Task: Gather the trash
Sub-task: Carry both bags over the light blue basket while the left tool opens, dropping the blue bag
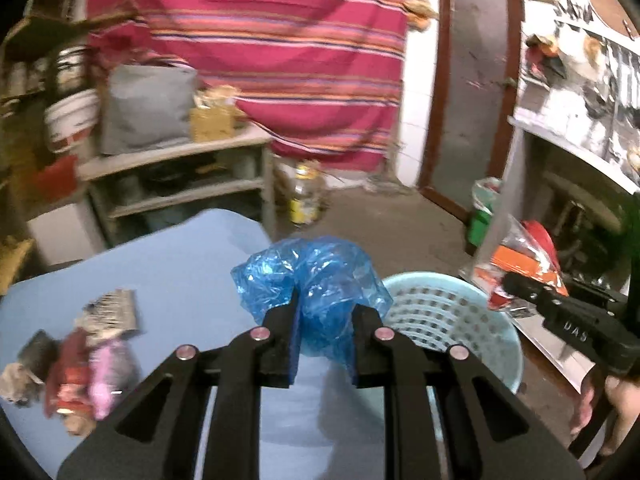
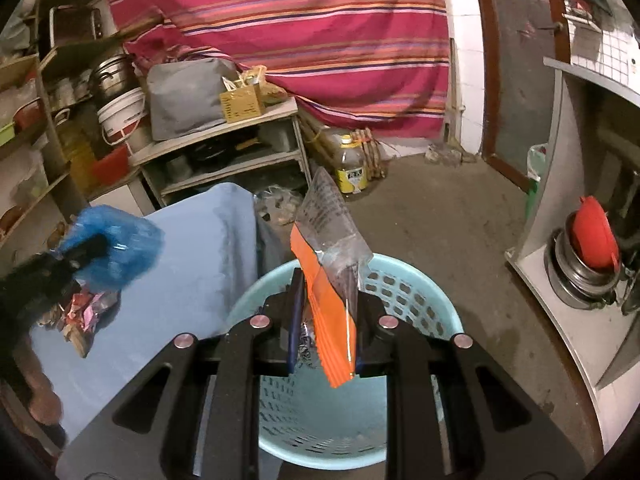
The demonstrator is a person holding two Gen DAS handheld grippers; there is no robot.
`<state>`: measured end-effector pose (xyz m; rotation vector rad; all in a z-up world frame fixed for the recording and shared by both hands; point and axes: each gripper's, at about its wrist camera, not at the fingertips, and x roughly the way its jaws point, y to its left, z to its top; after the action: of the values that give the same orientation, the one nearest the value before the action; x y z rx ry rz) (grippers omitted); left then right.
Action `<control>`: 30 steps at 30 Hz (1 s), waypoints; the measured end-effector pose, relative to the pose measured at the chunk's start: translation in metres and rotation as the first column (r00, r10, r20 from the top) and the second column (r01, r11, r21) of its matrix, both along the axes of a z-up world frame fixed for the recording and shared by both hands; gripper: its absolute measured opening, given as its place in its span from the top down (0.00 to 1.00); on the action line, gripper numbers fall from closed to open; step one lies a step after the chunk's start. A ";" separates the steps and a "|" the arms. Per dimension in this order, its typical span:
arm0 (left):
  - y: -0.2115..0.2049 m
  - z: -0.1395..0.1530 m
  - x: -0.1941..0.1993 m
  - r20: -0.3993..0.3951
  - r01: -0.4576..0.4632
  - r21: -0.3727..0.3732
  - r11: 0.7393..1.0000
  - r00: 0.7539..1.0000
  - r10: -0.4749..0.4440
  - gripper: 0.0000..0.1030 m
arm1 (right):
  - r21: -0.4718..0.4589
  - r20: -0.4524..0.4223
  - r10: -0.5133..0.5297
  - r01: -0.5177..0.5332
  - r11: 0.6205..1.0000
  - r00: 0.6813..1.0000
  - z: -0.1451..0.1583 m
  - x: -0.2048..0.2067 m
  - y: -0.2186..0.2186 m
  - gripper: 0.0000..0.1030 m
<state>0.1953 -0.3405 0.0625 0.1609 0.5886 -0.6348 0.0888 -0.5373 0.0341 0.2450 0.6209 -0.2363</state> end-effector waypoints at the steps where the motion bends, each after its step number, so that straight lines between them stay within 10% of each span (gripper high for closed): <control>1: -0.007 -0.004 -0.001 -0.003 0.010 0.007 1.000 1.000 -0.010 0.82 | -0.004 -0.006 -0.012 0.012 1.000 1.000 -0.003 -0.002 -0.003 0.81; 20: -0.087 -0.063 0.015 -0.148 0.086 0.081 0.993 0.986 -0.073 0.80 | 0.066 -0.037 -0.091 0.093 0.993 0.995 -0.033 -0.001 -0.033 0.79; 24: -0.088 -0.061 0.013 -0.134 0.069 0.078 0.995 0.989 -0.058 0.40 | 0.068 -0.043 -0.100 0.103 0.992 0.994 -0.037 0.001 -0.034 0.79; 30: -0.079 -0.049 0.008 -0.101 0.057 0.080 0.995 0.994 -0.048 0.29 | 0.074 -0.037 -0.103 0.105 0.992 0.994 -0.040 0.002 -0.034 0.78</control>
<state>0.2037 -0.4198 0.0135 0.2246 0.7084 -0.6724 0.0907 -0.5715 -0.0057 0.3476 0.6514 -0.3178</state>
